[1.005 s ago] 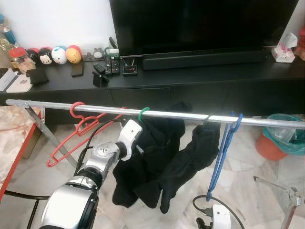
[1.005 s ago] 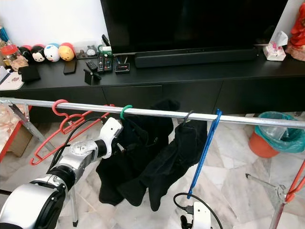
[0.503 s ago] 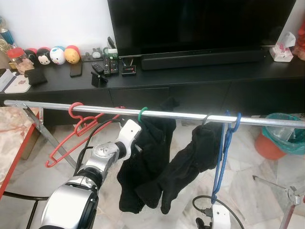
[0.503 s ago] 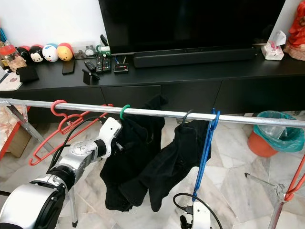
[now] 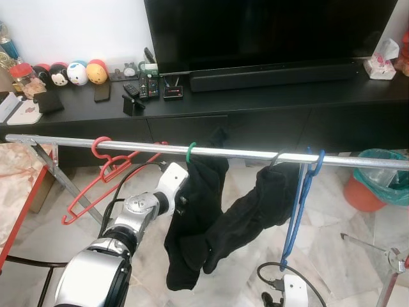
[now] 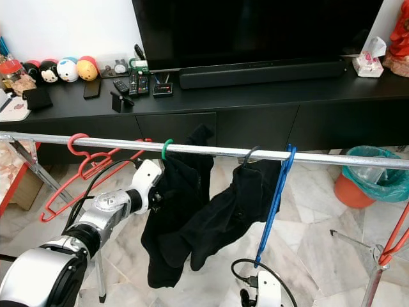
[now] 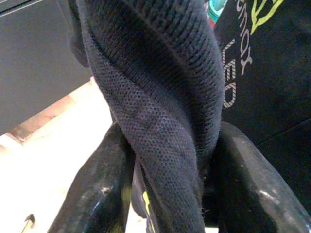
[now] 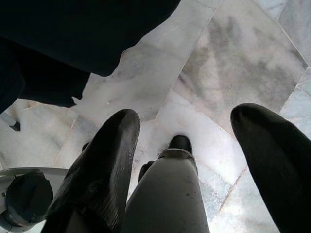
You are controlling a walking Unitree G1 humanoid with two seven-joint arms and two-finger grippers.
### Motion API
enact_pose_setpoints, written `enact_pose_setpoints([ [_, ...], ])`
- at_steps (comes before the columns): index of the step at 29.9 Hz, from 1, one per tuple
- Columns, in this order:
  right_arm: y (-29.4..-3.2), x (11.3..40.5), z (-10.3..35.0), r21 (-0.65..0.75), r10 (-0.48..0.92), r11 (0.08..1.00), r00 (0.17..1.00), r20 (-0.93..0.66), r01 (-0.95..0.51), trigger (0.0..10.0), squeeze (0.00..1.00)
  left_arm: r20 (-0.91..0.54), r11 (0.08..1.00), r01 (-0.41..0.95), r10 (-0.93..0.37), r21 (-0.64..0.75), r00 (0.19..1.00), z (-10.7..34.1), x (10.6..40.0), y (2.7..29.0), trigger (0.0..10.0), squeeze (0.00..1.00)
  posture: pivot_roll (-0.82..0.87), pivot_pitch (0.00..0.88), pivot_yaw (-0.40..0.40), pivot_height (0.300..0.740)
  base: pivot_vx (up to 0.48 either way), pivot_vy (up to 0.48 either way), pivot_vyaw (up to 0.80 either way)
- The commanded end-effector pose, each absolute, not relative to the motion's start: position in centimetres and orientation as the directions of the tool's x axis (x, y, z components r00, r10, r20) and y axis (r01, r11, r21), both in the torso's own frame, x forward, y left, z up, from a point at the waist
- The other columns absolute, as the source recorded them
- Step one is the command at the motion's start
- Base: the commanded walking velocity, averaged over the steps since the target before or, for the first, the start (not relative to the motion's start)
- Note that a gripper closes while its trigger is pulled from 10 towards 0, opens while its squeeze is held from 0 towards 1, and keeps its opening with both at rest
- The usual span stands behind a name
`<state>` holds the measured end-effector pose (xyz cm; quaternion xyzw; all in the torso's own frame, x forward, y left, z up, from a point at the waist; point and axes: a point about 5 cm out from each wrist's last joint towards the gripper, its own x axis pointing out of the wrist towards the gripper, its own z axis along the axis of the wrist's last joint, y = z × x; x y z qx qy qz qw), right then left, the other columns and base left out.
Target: Hang hanger
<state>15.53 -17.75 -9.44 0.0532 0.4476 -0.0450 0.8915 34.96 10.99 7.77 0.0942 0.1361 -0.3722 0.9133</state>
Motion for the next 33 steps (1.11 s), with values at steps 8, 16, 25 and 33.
enact_pose_setpoints([
  [8, -17.4, 15.26, -9.57, 0.063, -0.026, 0.99, 0.59, -0.807, 0.13, 10.0, 0.0, -0.358, 0.723, 0.688, -0.628, 0.061, 0.691, 6.96, 34.62, 11.83, 0.0, 0.0, -0.2, 0.042, 0.076, 0.74, 0.0, 0.0, 0.0],
  [16, -17.38, 15.27, -9.57, 0.064, -0.025, 0.989, 0.589, -0.808, 0.13, 10.0, 0.0, -0.356, 0.725, 0.686, -0.627, 0.057, 0.693, 6.94, 34.61, 11.83, 0.0, 0.0, -0.2, 0.039, 0.075, 0.74, 0.0, 0.0, 0.0],
  [25, -17.4, 15.29, -9.57, 0.065, -0.023, 0.99, 0.589, -0.808, 0.127, 10.0, 0.0, -0.352, 0.724, 0.688, -0.633, 0.046, 0.69, 6.91, 34.55, 11.8, 0.0, 0.0, -0.2, 0.037, 0.074, 0.74, 0.0, 0.0, 0.0],
  [33, -17.41, 15.32, -9.56, 0.066, -0.021, 0.99, 0.589, -0.808, 0.125, 10.0, 0.0, -0.334, 0.749, 0.662, -0.616, 0.034, 0.714, 6.77, 34.48, 12.14, 0.0, 0.0, -0.19, 0.035, 0.072, 0.74, 0.0, 0.0, 0.0],
])
